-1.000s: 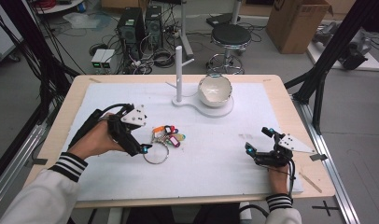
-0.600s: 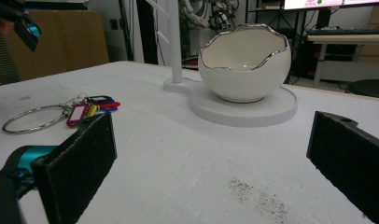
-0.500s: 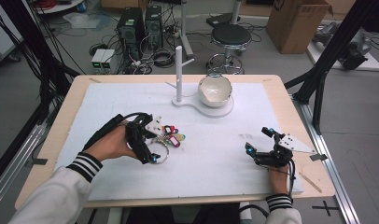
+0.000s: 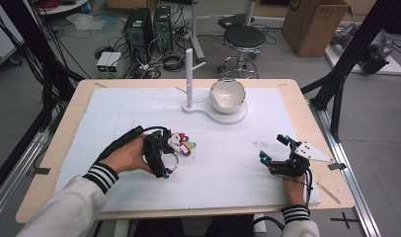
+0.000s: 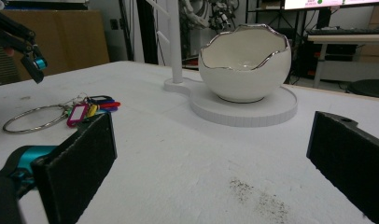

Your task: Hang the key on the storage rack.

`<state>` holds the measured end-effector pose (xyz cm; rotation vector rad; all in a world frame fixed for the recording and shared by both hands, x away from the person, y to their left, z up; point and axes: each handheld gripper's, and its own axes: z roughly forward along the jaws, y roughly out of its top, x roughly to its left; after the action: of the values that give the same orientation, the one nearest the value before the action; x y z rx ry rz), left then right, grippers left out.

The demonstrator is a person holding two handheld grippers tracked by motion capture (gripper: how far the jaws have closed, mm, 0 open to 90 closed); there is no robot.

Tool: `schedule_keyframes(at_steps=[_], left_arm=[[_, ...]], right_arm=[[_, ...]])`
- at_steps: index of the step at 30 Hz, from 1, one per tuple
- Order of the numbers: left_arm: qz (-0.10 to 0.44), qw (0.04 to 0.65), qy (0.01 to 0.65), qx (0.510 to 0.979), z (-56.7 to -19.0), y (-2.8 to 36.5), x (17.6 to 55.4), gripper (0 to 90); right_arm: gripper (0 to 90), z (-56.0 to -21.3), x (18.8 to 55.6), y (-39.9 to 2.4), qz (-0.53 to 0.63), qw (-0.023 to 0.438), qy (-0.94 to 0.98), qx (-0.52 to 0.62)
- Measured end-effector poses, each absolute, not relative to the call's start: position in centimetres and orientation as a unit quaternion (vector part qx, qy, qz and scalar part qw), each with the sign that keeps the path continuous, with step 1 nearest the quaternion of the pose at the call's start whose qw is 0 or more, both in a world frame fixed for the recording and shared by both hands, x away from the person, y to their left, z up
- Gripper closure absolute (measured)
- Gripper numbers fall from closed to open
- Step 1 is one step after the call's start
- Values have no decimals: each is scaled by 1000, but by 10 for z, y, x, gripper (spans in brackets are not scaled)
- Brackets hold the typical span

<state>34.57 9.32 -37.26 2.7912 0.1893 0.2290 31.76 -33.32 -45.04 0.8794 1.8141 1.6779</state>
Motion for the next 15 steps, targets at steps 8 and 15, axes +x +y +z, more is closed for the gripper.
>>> schedule_keyframes(at_steps=[8,15], left_arm=[[70,138,66,986,-378,91,345,216],[53,119,65,989,-384,87,345,262]], right_arm=[[9,-450,318,-333,619,256,668,324],[9,-450,318,-333,619,256,668,324]])
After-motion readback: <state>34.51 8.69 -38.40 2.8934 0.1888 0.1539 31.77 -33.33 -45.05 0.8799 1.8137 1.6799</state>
